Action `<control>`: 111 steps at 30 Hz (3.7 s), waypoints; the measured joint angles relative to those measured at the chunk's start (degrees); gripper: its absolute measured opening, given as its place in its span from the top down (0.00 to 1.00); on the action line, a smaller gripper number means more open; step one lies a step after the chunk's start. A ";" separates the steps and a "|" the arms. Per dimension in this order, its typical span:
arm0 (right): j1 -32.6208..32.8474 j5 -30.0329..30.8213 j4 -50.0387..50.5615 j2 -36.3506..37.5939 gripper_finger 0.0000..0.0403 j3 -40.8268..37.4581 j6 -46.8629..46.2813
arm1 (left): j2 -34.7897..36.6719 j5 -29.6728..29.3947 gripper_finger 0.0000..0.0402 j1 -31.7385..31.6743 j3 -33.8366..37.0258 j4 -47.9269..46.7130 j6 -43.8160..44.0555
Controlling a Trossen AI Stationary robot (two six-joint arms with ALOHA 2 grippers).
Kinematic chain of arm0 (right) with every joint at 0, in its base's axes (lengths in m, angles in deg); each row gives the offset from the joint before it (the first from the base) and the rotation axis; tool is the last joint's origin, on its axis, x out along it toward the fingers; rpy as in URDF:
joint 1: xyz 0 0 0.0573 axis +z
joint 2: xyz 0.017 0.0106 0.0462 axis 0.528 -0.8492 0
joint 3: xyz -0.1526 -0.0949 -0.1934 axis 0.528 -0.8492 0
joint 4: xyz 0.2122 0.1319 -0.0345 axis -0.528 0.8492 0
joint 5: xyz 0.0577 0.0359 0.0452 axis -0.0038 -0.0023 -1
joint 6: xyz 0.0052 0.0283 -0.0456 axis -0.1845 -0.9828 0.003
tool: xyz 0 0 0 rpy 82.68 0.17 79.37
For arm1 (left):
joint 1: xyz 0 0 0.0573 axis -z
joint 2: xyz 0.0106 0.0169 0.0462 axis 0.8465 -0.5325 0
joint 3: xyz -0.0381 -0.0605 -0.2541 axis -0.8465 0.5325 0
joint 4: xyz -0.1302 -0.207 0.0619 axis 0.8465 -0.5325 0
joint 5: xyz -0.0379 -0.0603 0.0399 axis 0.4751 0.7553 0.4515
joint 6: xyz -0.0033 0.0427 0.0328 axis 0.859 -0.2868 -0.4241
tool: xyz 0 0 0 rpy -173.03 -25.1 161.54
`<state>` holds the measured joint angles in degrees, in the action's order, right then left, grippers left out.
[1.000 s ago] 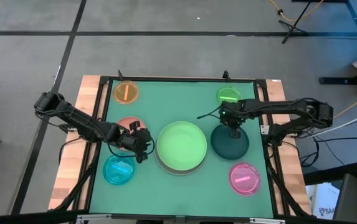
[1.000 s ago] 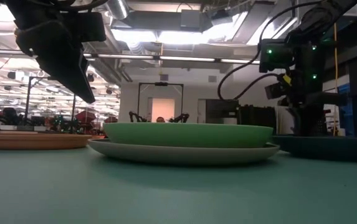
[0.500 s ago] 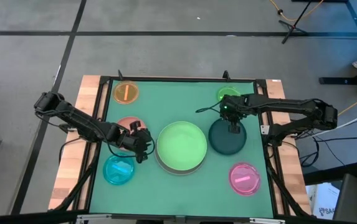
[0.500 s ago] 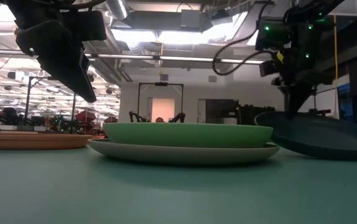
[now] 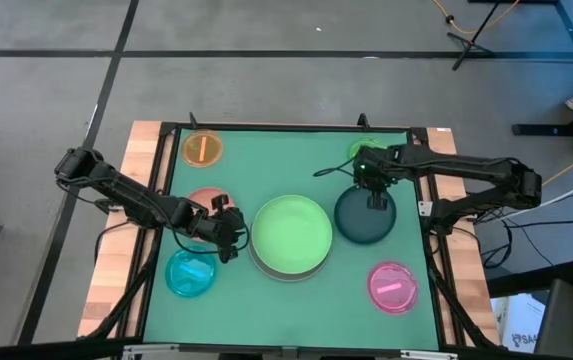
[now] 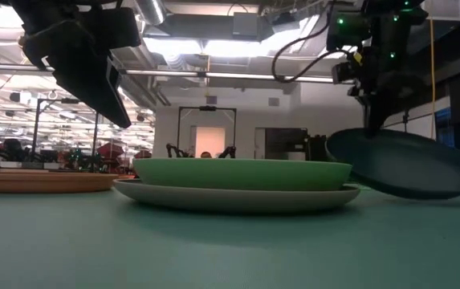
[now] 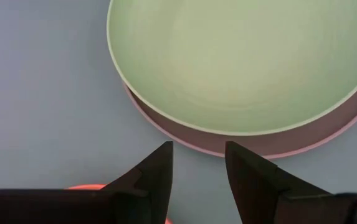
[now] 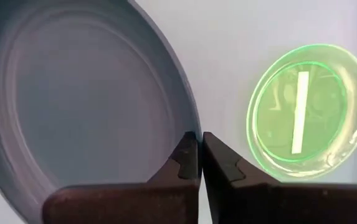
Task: Stack plastic plates
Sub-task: Stack the dark green plate on the green plate, then stack the orange plate on the dark green plate
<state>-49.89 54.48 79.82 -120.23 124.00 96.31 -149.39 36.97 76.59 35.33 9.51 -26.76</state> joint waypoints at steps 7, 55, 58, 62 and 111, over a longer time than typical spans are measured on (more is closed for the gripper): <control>0.04 -1.45 0.72 0.00 1.00 5.99 -1.62 | 0.00 0.00 0.65 0.00 0.00 0.15 0.07; 10.13 -14.92 -36.60 -23.04 1.00 7.92 -22.36 | 0.35 -0.76 0.65 4.21 -1.62 -6.85 -2.49; 10.12 -14.92 -36.56 -24.32 1.00 7.92 -22.36 | 0.35 -0.76 0.65 4.20 -1.62 -6.68 -2.47; 10.14 -14.95 -37.52 -25.87 1.00 7.92 -22.35 | 0.35 -0.76 0.65 4.20 -1.64 -6.39 -2.47; 33.18 15.52 -29.63 -17.77 0.69 8.86 -22.94 | 0.09 5.74 0.65 4.24 9.92 -6.16 19.75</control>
<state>-16.71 70.00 50.19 -138.00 132.86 73.37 -149.31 42.72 80.83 45.24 3.34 -7.01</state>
